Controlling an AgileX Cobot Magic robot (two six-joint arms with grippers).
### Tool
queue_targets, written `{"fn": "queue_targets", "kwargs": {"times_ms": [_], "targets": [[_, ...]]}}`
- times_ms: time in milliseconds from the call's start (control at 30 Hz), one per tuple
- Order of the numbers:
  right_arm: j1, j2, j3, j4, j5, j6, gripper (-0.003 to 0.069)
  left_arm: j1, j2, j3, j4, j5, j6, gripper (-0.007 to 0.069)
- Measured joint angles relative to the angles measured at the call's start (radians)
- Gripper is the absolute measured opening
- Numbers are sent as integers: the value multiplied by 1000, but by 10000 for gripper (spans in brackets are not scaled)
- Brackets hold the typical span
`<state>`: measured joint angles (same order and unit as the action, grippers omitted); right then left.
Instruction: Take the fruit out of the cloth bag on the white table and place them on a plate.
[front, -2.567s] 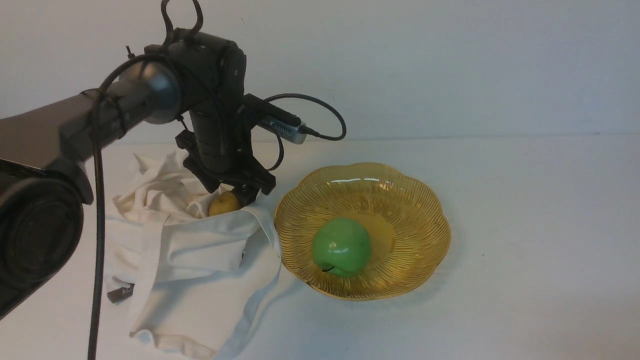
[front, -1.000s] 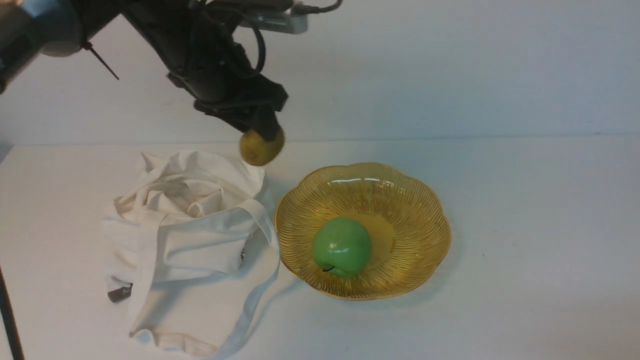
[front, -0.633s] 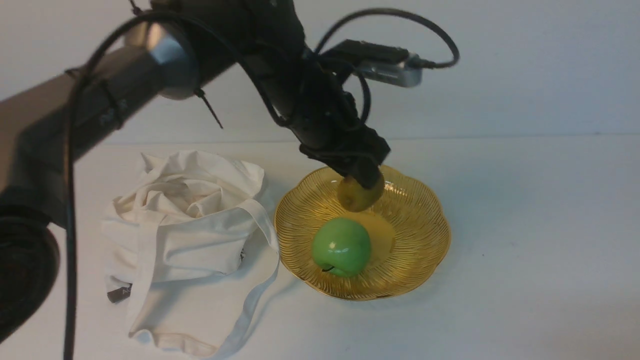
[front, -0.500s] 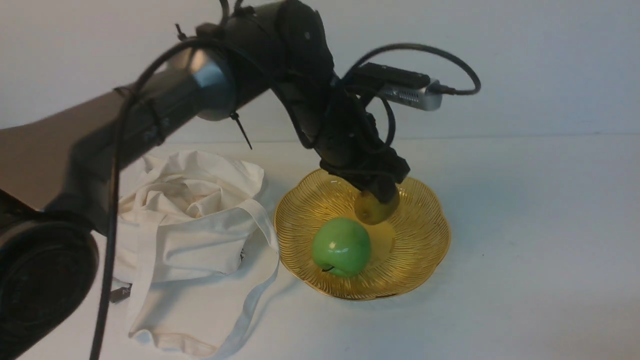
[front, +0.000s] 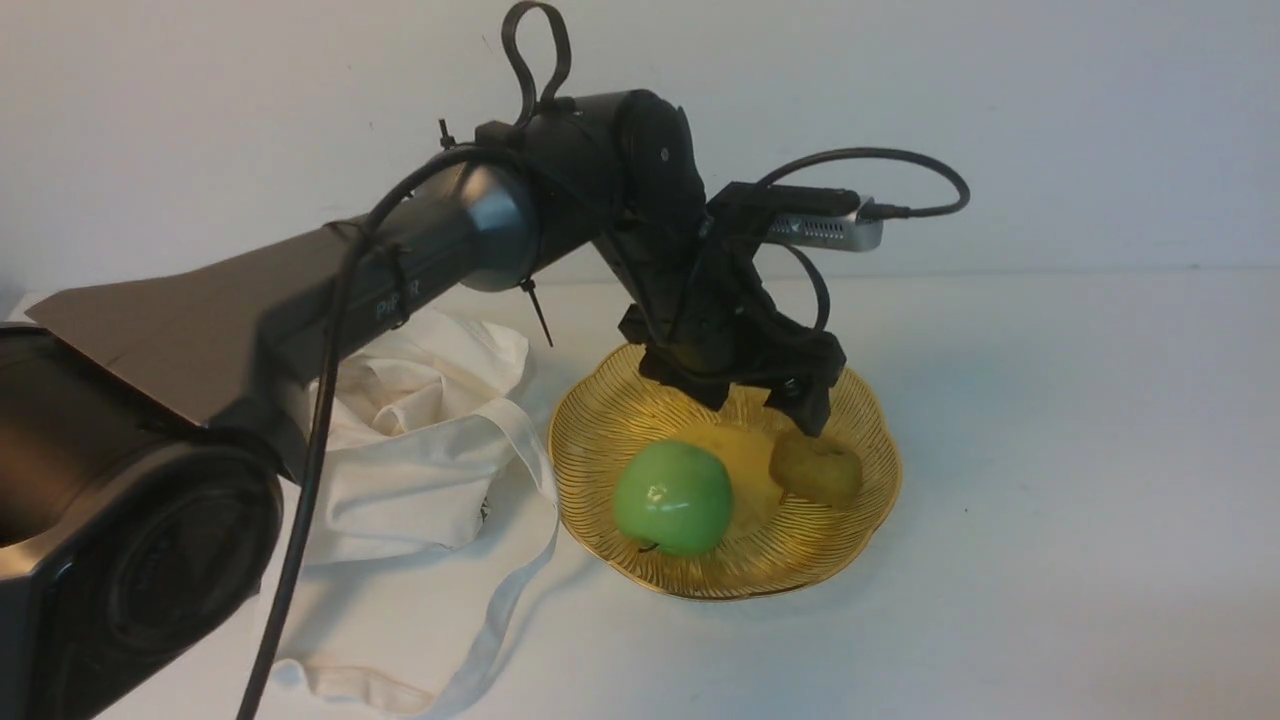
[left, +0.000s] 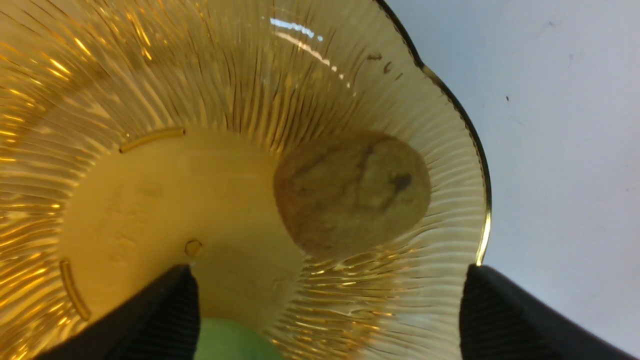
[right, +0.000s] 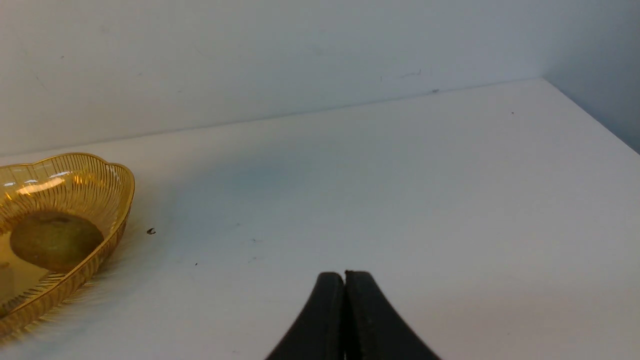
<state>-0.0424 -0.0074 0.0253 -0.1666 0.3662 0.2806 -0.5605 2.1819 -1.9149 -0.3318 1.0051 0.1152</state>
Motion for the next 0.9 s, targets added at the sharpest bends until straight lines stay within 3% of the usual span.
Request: {"fn": "queue_targets", "kwargs": {"times_ms": [133, 200, 233, 267, 333, 367, 433, 533, 733, 900], "targets": [[0, 0, 0, 0, 0, 0, -15, 10, -19, -33, 12, 74, -1, 622], [0, 0, 0, 0, 0, 0, -15, 22, -43, -74, 42, 132, -2, 548], [0, 0, 0, 0, 0, 1, -15, 33, -70, -108, 73, 178, -10, 456], [0, 0, 0, 0, 0, 1, -15, 33, -70, -108, 73, 178, -10, 456], [0, 0, 0, 0, 0, 1, -15, 54, -172, -154, 136, 216, -20, 201], [0, 0, 0, 0, 0, 1, -15, 61, -215, -159, 158, 222, -23, 120], [0, 0, 0, 0, 0, 1, -15, 68, -277, -162, 191, 228, -26, 46], [0, 0, 0, 0, 0, 1, -15, 69, -431, -162, 227, 243, -37, 0], [0, 0, 0, 0, 0, 1, -15, 69, -689, -114, 226, 244, -39, -8], [0, 0, 0, 0, 0, 1, -15, 69, -988, 87, 271, 143, -55, -8]]}}
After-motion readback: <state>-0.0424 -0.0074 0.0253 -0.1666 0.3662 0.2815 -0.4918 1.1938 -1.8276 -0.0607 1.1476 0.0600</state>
